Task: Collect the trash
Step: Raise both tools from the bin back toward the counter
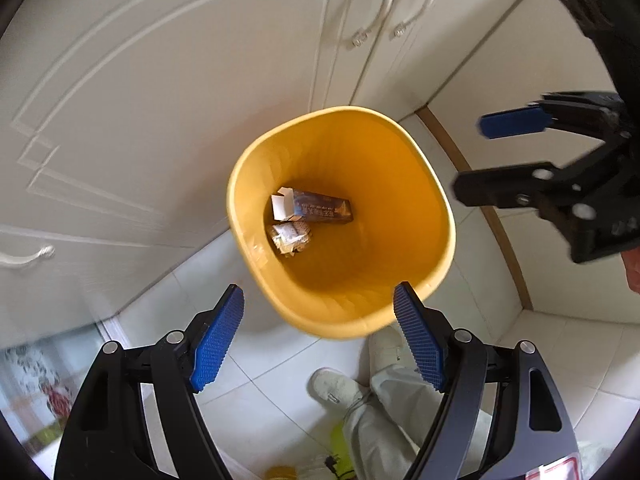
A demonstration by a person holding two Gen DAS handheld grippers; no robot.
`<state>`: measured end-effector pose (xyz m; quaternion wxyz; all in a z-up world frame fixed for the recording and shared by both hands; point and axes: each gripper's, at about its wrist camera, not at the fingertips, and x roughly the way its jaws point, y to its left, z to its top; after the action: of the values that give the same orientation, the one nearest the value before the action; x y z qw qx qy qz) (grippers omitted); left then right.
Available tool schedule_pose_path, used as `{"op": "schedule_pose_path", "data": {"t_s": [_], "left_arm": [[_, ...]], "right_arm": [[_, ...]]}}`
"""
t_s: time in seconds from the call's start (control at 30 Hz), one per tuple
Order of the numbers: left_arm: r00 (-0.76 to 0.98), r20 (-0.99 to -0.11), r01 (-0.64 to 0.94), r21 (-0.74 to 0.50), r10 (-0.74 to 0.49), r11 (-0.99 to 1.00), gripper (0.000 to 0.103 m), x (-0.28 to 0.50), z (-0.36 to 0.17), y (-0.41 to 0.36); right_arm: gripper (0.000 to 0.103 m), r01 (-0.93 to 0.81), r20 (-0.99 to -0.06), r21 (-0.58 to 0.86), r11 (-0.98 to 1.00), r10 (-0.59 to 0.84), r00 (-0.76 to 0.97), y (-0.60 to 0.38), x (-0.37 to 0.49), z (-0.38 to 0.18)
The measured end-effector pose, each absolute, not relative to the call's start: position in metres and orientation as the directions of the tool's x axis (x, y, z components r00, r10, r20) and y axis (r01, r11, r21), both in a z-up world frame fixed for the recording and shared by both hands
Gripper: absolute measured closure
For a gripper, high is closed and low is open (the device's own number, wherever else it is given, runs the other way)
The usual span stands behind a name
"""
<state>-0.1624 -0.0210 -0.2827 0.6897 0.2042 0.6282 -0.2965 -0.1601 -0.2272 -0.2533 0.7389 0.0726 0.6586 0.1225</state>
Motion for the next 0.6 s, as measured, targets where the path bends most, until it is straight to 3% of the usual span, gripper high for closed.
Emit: {"op": "schedule_pose_path", "data": {"t_s": [0.13, 0.27, 0.43, 0.6], "left_arm": [[0.074, -0.983, 0.626, -0.086, -0.169, 0.775, 0.022, -0.175, -0.255, -0.009], [0.153, -0.973, 0.598, -0.051, -0.176, 0.8, 0.018, -0.182, -0.222, 0.0], [0.285, -0.937, 0.534, -0.019, -0.201, 0.845, 0.005, -0.184, -0.17, 0.01], [0.409, -0.888, 0.445, -0.007, -0.21, 0.896, 0.005, -0.171, -0.117, 0.018]], "right_arm": [[0.007, -0.064, -0.952, 0.236, 0.97, 0.244, 0.185, -0.225, -0.175, -0.215], [0.006, -0.023, -0.949, 0.235, 0.972, 0.235, 0.212, -0.229, -0.183, -0.18], [0.006, -0.045, -0.861, 0.271, 0.962, 0.263, 0.436, -0.238, -0.202, -0.111], [0.004, -0.026, -0.803, 0.253, 0.967, 0.225, 0.552, -0.245, -0.2, -0.067]]}}
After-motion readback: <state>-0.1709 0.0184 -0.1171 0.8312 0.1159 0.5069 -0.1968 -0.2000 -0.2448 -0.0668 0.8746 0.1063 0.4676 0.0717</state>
